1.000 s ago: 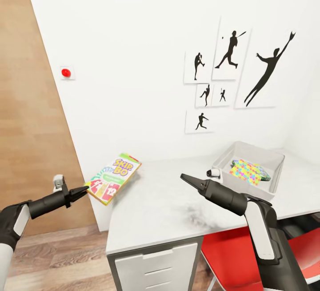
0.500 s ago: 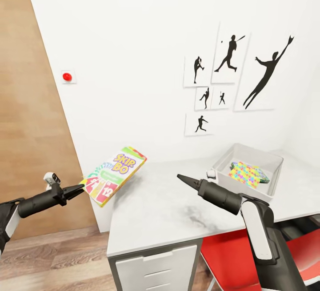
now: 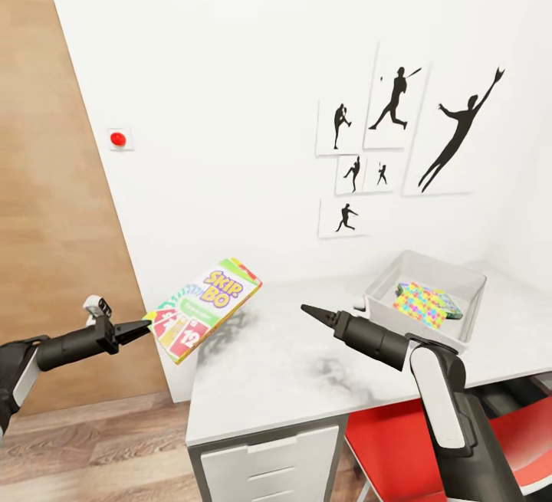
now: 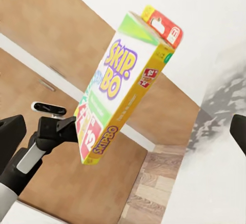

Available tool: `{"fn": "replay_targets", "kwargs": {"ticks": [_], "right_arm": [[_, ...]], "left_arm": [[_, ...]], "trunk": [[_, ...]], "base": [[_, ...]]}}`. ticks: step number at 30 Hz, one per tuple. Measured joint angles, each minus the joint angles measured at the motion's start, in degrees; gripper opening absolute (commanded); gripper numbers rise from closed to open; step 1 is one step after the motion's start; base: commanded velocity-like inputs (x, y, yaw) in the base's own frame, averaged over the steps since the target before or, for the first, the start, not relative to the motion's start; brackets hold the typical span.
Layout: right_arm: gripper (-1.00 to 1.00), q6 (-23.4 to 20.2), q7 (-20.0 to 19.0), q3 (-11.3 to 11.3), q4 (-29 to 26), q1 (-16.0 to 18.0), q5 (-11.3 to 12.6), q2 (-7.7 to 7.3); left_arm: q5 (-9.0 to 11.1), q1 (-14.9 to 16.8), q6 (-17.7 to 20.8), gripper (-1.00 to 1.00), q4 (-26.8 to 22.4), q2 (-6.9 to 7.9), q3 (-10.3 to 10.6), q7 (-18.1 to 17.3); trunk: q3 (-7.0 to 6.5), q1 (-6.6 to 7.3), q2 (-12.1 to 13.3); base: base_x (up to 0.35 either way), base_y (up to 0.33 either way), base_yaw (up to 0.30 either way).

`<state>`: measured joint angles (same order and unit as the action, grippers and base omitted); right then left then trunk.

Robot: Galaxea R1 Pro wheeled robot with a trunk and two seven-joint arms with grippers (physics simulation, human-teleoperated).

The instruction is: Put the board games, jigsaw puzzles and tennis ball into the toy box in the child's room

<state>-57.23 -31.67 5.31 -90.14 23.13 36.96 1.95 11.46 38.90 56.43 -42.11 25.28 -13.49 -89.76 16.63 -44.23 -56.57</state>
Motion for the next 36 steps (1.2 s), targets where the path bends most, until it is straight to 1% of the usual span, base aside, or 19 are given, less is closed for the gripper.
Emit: {"fn": "replay_targets", "kwargs": {"ticks": [16,17,19,26,31,36], "right_arm": [[1.00,0.2,0.0,0.2,0.0,0.0,0.0,-0.04],[1.00,1.6,0.1,0.2,0.0,0.0,0.0,-0.07],[1.00,2.4,0.1,0.2,0.0,0.0,-0.1,-0.10],[1.00,2.9,0.0,0.2,-0.1,0.0,-0.1,-0.10],[1.00,2.9,-0.5,0.2,-0.2,0.0,0.0,-0.16],[1.00,3.0,-2.2,0.3,-0.2,0.0,0.0,-0.18]], "left_arm": [[0.0,0.0,0.1,-1.00,-0.6,-0.21,0.3,0.0],[0.0,0.0,0.1,-1.00,-0.6,-0.30,0.4,0.0],[0.0,0.0,0.1,-1.00,-0.6,-0.32,0.4,0.0],[0.0,0.0,0.1,-1.00,-0.6,-0.22,0.3,0.0],[0.0,0.0,0.1,-1.00,-0.6,-0.22,0.3,0.0],[-0.1,0.0,0.1,-1.00,-0.6,-0.25,0.4,0.0]], "trunk": [[-2.88,3.52,6.4],[-3.06,3.74,6.8],[-3.42,4.18,7.6],[-4.68,5.72,10.4],[-5.58,6.82,12.5],[-6.50,7.92,14.5]], "base": [[0.000,0.000,0.000],[0.000,0.000,0.000],[0.000,0.000,0.000],[0.000,0.000,-0.010],[0.000,0.000,-0.204],[0.000,0.000,-0.269]]}}
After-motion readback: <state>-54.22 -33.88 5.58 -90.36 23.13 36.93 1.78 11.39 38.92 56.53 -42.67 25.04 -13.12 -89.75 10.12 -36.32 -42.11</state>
